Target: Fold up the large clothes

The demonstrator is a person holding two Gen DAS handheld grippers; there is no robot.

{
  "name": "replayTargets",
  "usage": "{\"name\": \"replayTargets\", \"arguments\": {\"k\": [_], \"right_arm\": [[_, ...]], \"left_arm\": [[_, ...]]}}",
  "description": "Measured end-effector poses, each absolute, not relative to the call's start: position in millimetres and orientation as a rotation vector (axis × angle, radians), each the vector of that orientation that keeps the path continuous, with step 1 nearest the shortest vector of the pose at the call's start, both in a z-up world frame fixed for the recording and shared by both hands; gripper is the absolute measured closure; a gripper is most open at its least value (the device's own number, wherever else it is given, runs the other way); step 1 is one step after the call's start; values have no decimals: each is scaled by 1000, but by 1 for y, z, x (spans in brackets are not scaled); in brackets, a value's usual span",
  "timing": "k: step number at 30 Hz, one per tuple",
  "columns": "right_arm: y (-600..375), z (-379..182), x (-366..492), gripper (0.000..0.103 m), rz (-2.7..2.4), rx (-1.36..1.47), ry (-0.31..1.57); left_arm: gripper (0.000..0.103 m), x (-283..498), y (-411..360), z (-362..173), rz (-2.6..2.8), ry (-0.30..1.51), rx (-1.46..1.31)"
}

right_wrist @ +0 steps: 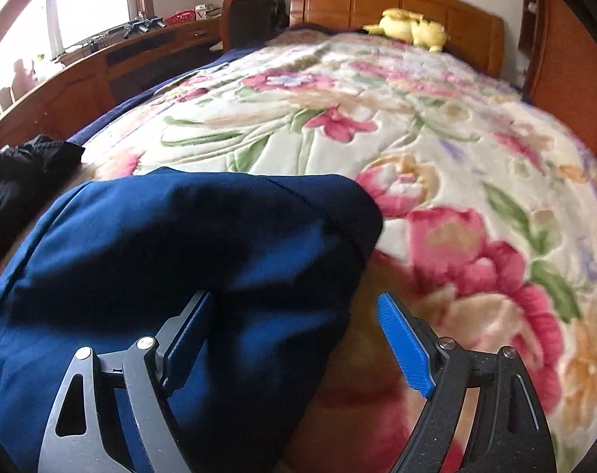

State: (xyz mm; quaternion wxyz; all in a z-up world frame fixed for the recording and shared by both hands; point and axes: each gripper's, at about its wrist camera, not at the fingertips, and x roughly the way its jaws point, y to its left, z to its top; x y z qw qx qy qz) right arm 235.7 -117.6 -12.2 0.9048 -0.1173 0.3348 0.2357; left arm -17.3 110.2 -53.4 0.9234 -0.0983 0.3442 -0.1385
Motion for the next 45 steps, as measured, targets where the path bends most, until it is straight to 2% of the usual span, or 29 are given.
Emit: {"name": "replayTargets", "arguments": {"k": [3,5,7,9,10,11,13,15,17,24,31,37,39,40,45], "right_arm": [[-111,-17,246,17,529,-221,731],[-105,-21,251,18,566,-212,768],[-104,-24,258,20,606,-187,798],[-101,-26,260,30,636,-173,810],[-99,-25,260,39,649,-175,807],[-97,-24,257,54,651,-191,796],[-98,-22,255,71,654,-206,778],[-101,-17,249,77,651,-223,744],[-102,-8,235,80,627,-240,676],[-89,40,179,83,595,-286,461],[-50,97,146,84,609,-301,326],[40,145,119,84,698,-338,255],[74,154,109,89,728,-361,235],[92,158,106,98,744,-371,225],[191,152,94,98,828,-434,211]], "left_arm": [[29,-17,109,-56,-302,714,-217],[37,-13,109,-59,-336,734,-252],[49,-13,109,-62,-369,749,-282],[55,-13,106,-62,-387,752,-284],[60,-14,106,-61,-392,752,-282],[65,-15,105,-61,-407,752,-289],[77,-17,103,-59,-415,753,-284],[85,-20,103,-53,-409,736,-282],[89,-21,104,-47,-401,711,-274],[92,-37,119,-10,-364,586,-238],[92,-53,180,51,-272,463,-156],[93,-79,263,92,-95,395,-79],[93,-90,292,100,-17,384,-50],[93,-92,305,101,19,385,-38],[93,-96,381,92,204,420,-16]]}}
